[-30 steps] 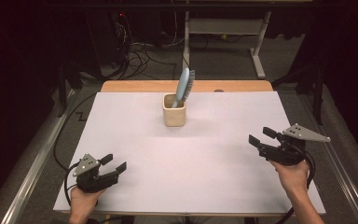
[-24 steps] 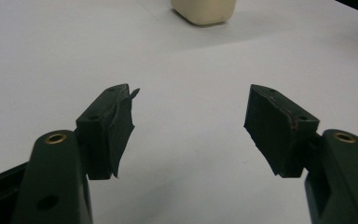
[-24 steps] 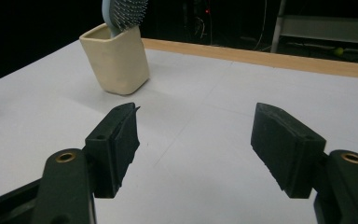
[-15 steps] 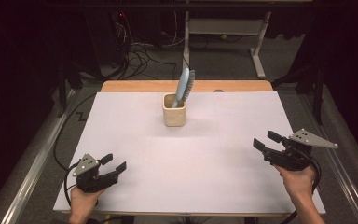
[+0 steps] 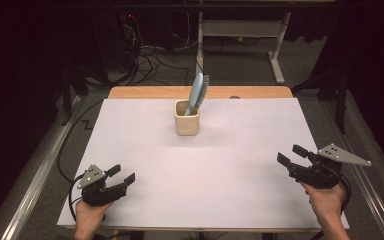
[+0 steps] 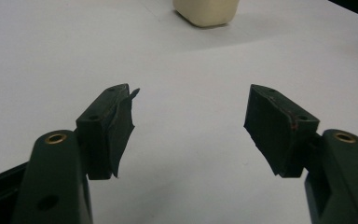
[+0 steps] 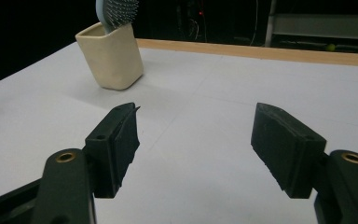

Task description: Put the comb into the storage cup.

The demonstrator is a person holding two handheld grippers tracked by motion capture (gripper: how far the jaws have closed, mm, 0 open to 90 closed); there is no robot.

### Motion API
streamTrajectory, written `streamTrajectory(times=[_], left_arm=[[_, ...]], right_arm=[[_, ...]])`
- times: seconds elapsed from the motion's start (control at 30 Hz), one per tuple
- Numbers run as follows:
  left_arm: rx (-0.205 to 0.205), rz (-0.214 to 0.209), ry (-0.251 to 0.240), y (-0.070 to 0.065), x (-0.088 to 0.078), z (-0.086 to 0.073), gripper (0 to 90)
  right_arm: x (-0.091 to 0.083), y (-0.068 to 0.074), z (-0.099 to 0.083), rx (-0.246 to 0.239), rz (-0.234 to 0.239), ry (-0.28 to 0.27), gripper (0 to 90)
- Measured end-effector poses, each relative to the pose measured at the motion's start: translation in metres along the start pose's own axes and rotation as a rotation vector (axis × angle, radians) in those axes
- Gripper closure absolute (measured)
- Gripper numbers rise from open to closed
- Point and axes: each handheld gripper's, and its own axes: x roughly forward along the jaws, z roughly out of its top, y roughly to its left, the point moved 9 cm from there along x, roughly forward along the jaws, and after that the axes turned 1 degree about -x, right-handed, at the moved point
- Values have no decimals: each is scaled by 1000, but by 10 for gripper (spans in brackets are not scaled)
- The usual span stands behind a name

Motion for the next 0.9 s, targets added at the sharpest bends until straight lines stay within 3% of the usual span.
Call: streamTrajectory(times=[0.9], left_arm=[[-1,0,0,0,0,0,329]], right_arm=[[-16,-9,-22,38,-20,2,316]])
